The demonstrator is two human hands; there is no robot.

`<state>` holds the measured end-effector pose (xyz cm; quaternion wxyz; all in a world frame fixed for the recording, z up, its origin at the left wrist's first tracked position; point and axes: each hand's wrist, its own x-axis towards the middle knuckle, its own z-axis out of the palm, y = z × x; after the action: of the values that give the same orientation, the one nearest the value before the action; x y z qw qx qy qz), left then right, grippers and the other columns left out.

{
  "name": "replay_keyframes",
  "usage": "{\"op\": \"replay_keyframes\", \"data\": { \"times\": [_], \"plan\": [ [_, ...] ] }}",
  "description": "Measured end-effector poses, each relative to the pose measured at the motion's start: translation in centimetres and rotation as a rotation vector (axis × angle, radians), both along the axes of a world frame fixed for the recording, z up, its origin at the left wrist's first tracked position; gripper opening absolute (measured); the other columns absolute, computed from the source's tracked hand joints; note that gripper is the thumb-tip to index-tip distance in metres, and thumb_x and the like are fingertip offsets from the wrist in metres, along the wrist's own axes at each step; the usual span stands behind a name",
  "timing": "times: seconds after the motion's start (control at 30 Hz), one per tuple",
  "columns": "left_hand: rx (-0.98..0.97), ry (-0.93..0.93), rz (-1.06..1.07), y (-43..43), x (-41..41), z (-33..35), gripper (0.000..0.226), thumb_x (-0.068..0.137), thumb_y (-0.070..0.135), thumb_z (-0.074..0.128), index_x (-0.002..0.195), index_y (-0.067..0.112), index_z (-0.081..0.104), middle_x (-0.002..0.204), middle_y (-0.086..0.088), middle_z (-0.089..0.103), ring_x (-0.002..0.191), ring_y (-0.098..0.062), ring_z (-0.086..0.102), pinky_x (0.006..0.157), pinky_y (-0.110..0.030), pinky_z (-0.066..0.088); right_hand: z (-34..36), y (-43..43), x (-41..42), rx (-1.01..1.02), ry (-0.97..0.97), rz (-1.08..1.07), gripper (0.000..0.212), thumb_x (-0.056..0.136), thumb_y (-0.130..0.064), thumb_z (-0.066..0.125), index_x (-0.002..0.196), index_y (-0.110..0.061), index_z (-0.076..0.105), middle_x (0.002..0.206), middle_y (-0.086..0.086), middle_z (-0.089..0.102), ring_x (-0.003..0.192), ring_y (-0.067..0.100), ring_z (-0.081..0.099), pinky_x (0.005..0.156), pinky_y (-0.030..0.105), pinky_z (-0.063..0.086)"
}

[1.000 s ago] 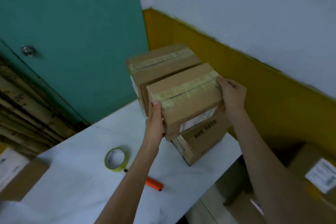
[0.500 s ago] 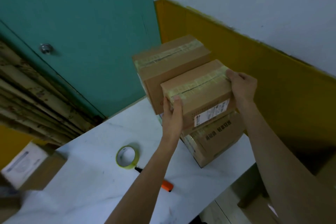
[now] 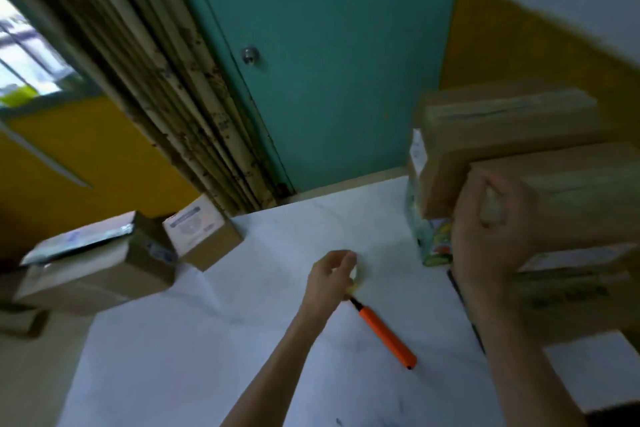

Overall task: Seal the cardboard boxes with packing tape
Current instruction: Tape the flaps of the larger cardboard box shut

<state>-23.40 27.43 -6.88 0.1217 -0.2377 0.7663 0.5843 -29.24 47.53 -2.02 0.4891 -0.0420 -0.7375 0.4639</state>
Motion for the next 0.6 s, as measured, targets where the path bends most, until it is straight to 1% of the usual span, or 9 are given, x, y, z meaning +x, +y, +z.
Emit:
{"op": "replay_keyframes", "data": {
  "times": [0.07, 0.1, 0.17, 0.2, 0.27, 0.37, 0.43, 0.53, 0.6],
  "plan": [
    [-0.022, -0.048, 0.081, -4.6, 2.2, -1.0, 0.013, 0.103, 0.034, 0.055, 0.109, 0.027, 0.064, 0.106, -0.002, 0.069, 0.092, -0.022, 0.07, 0.076, -0.04, 0.06, -1.0, -5.7, 1.2, 0.023, -0.022, 0.164, 0.011, 0.092, -0.008, 0.064, 0.091, -0.001, 0.072, 0.087, 0.004, 0.067, 0.083, 0.022, 0.06, 0.078, 0.028, 0.049],
    [-0.022, -0.076, 0.123, -7.2, 3.6, -1.6, 0.013, 0.103, 0.034, 0.056, 0.11, 0.025, 0.063, 0.106, -0.001, 0.069, 0.093, -0.024, 0.071, 0.08, -0.043, 0.06, -1.9, -8.7, 1.9, 0.008, -0.092, 0.269, 0.013, 0.091, -0.01, 0.063, 0.091, 0.0, 0.072, 0.087, 0.0, 0.065, 0.082, 0.017, 0.058, 0.077, 0.021, 0.046],
    [-0.034, -0.13, 0.179, -11.7, 6.1, -2.9, 0.018, 0.102, 0.033, 0.057, 0.115, 0.021, 0.063, 0.107, -0.001, 0.068, 0.093, -0.026, 0.071, 0.082, -0.044, 0.06, -4.1, -13.5, 2.9, -0.061, -0.388, 0.519, 0.02, 0.092, -0.023, 0.06, 0.094, -0.007, 0.073, 0.087, -0.005, 0.065, 0.082, 0.016, 0.061, 0.071, 0.008, 0.044],
    [-0.05, -0.141, 0.223, -14.8, 7.7, -3.4, 0.022, 0.102, 0.032, 0.058, 0.118, 0.019, 0.064, 0.107, -0.002, 0.068, 0.092, -0.026, 0.071, 0.081, -0.043, 0.06, -5.4, -16.5, 3.6, -0.082, -0.565, 0.644, 0.018, 0.094, -0.025, 0.06, 0.095, -0.012, 0.073, 0.088, -0.006, 0.068, 0.084, 0.017, 0.065, 0.069, 0.005, 0.043],
    [-0.074, -0.118, 0.342, -20.5, 10.0, -3.9, 0.025, 0.102, 0.032, 0.058, 0.119, 0.016, 0.066, 0.105, -0.004, 0.07, 0.09, -0.025, 0.07, 0.076, -0.04, 0.06, -7.4, -21.5, 4.6, -0.071, -0.798, 0.843, 0.009, 0.095, -0.023, 0.063, 0.092, -0.021, 0.072, 0.09, -0.009, 0.072, 0.09, 0.013, 0.068, 0.069, 0.008, 0.046],
    [-0.14, -0.02, 0.579, -30.0, 12.0, -3.3, 0.024, 0.103, 0.032, 0.057, 0.114, 0.012, 0.067, 0.101, -0.007, 0.069, 0.088, -0.028, 0.066, 0.072, -0.039, 0.055, -8.7, -29.0, 5.4, 0.032, -0.937, 1.032, 0.01, 0.095, -0.029, 0.063, 0.093, -0.023, 0.071, 0.093, -0.008, 0.073, 0.09, 0.006, 0.066, 0.075, 0.018, 0.046],
    [-0.2, 0.044, 0.72, -36.2, 12.4, -2.0, 0.024, 0.103, 0.032, 0.055, 0.111, 0.012, 0.065, 0.101, -0.011, 0.068, 0.09, -0.03, 0.063, 0.077, -0.041, 0.054, -8.6, -33.7, 5.7, 0.046, -1.029, 1.127, 0.019, 0.097, -0.035, 0.059, 0.101, -0.021, 0.071, 0.099, -0.006, 0.071, 0.094, 0.009, 0.064, 0.074, 0.019, 0.045],
    [-0.318, 0.108, 0.858, -45.4, 12.6, -0.5, 0.038, 0.104, 0.036, 0.051, 0.13, 0.008, 0.06, 0.122, -0.015, 0.065, 0.106, -0.032, 0.062, 0.09, -0.045, 0.054, -7.6, -41.8, 5.9, 0.047, -1.057, 1.21, 0.031, 0.099, -0.042, 0.053, 0.11, -0.016, 0.068, 0.099, -0.007, 0.067, 0.092, 0.01, 0.061, 0.069, 0.02, 0.044],
    [-0.37, 0.114, 0.913, -50.2, 12.2, 0.5, 0.044, 0.105, 0.033, 0.049, 0.138, 0.004, 0.053, 0.129, -0.011, 0.06, 0.113, -0.031, 0.058, 0.087, -0.039, 0.047, -6.8, -46.2, 5.8, 0.038, -1.061, 1.243, 0.033, 0.101, -0.041, 0.049, 0.106, -0.013, 0.066, 0.091, -0.004, 0.063, 0.083, 0.01, 0.057, 0.068, 0.025, 0.043]
  ]
}}
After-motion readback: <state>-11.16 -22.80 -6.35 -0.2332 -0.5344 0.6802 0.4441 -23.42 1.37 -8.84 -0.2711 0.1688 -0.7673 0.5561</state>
